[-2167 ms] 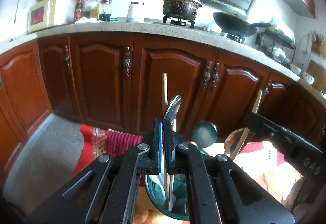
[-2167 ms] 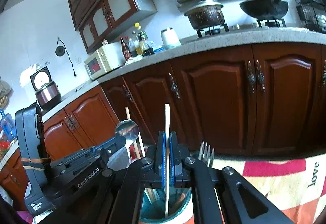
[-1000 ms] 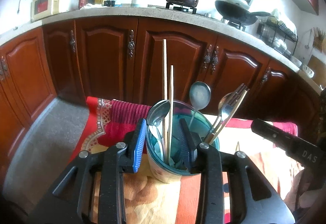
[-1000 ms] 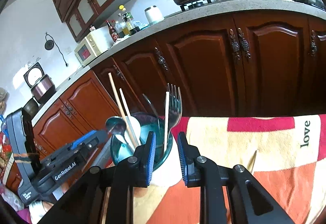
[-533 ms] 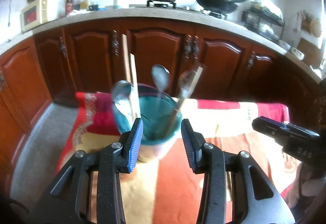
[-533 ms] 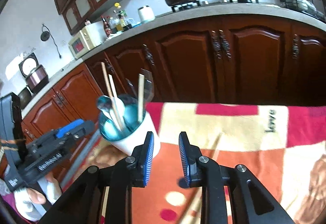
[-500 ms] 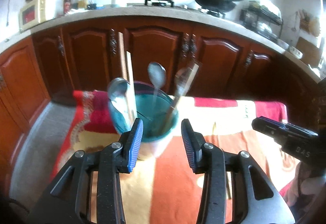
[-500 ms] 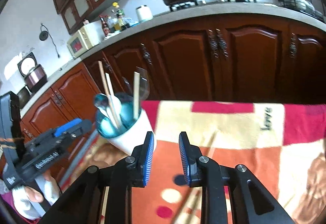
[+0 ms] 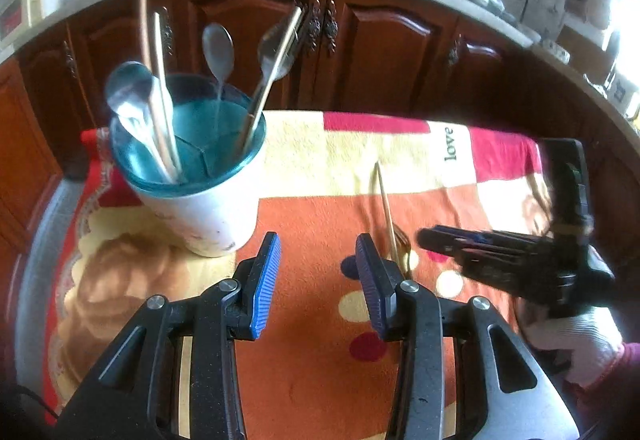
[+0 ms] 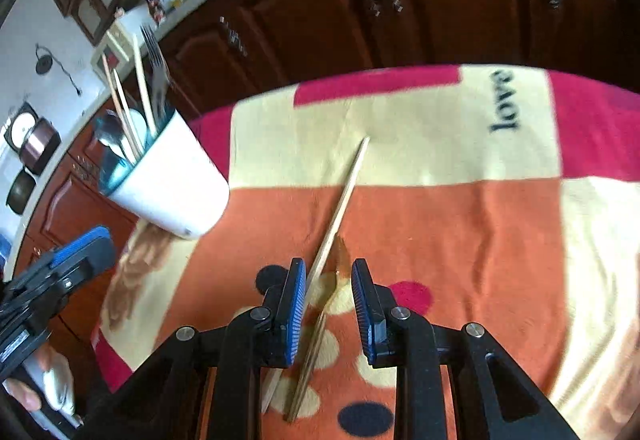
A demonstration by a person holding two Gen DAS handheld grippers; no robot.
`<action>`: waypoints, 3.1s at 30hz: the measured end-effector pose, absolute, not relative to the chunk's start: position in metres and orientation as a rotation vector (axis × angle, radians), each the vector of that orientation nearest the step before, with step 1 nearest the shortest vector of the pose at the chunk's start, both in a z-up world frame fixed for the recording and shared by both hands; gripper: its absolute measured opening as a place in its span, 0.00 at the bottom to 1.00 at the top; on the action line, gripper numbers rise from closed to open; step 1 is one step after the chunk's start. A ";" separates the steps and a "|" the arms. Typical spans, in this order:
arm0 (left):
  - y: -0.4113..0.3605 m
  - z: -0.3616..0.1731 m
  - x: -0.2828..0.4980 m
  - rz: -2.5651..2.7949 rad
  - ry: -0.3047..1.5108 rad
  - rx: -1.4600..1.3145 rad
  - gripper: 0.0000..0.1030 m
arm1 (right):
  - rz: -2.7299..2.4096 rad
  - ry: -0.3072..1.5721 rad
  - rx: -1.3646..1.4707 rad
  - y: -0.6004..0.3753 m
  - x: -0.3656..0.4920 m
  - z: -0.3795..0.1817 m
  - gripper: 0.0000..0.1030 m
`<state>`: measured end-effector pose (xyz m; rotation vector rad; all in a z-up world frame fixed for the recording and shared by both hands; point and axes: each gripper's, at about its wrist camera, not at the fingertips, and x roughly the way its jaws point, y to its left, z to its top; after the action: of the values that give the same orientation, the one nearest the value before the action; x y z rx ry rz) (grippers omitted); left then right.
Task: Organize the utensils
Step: 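Move both tools back to the table, left tool grasping the last wooden chopstick, then lift the chopstick with the left tool while the right tool grasps the gold fork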
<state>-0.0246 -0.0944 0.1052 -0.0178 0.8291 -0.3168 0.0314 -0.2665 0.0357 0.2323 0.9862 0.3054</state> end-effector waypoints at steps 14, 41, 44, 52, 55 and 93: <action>-0.131 0.085 0.006 -0.378 0.914 -0.020 0.37 | 0.281 1.031 0.272 -0.312 0.029 0.017 0.02; -0.228 0.018 0.127 -0.366 1.110 -0.004 0.06 | 0.396 0.969 0.443 -0.370 0.014 0.001 0.04; -0.221 0.023 0.121 -0.396 1.098 -0.033 0.04 | 0.386 0.949 0.389 -0.364 0.010 0.007 0.02; -0.172 0.066 0.072 -0.456 1.004 -0.101 0.04 | 0.382 0.850 0.351 -0.352 -0.011 0.042 0.02; -0.156 0.085 0.053 -0.466 0.960 -0.107 0.04 | 0.382 0.818 0.325 -0.344 -0.021 0.058 0.02; -0.039 0.185 -0.027 -0.356 0.775 -0.122 0.04 | 0.466 0.681 0.123 -0.228 -0.036 0.170 0.02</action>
<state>-0.0270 -0.0391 0.1853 -0.1224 0.7750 -0.3563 -0.0365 -0.2276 0.1699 0.1225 0.6814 0.4664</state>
